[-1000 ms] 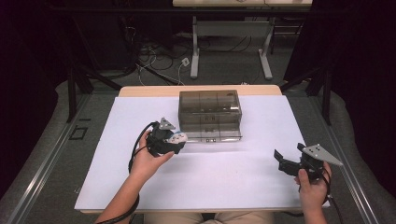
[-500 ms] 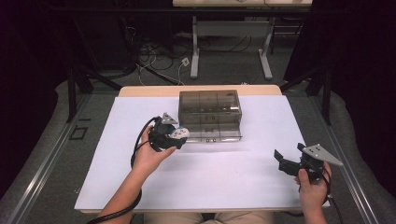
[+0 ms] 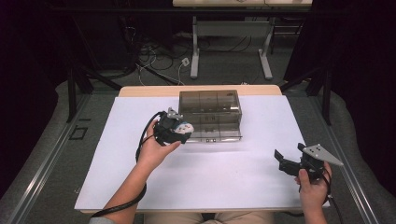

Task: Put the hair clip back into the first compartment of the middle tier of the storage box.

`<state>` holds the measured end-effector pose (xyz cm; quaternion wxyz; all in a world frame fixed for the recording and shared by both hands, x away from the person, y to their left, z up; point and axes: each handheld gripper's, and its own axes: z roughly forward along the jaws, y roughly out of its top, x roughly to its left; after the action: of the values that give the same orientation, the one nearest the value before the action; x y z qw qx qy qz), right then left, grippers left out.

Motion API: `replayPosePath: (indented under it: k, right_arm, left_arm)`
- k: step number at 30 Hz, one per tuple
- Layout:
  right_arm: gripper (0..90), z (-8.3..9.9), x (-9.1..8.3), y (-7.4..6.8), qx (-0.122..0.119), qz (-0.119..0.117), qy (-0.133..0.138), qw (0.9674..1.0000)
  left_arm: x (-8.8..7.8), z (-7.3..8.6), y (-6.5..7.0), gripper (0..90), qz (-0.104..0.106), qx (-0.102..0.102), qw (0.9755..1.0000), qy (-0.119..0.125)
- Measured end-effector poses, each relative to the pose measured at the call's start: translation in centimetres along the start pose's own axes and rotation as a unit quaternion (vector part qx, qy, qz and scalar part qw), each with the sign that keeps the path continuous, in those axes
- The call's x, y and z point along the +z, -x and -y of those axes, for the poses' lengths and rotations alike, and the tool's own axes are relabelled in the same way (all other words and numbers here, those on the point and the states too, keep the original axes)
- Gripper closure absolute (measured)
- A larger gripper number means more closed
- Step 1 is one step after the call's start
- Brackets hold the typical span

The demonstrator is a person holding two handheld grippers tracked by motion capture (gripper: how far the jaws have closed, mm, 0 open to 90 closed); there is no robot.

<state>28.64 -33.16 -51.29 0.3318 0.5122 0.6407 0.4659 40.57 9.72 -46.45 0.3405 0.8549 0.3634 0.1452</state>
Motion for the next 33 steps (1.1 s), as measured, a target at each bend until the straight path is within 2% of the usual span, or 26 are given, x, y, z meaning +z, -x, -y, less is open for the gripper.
replayPosePath:
  k: [11, 13, 21, 25, 33]
  right_arm:
    - [6.4, 0.1, 0.1, 0.0, 0.001, -0.001, 0.005, 1.0]
    - [6.4, 0.0, 0.0, 0.0, 0.001, -0.001, -0.002, 1.0]
    - [6.5, 0.1, 0.1, 0.1, 0.0, 0.0, -0.003, 1.0]
    - [6.5, 0.1, 0.1, 0.1, 0.001, -0.001, -0.004, 1.0]
    - [6.5, 0.1, 0.1, 0.1, 0.0, -0.002, -0.007, 1.0]
  left_arm:
    - [1.0, -0.6, -0.4, 38.4, -0.001, -0.005, 1.0, -0.006]
    - [1.2, -0.8, -0.4, 38.4, -0.004, 0.002, 0.9999, -0.011]
    - [1.5, -1.4, -0.3, 38.4, -0.009, 0.016, 0.9996, -0.019]
    - [1.8, -1.8, -0.3, 38.4, -0.009, 0.026, 0.9991, -0.033]
    - [2.6, -2.1, -0.4, 38.3, -0.01, 0.029, 0.9987, -0.04]
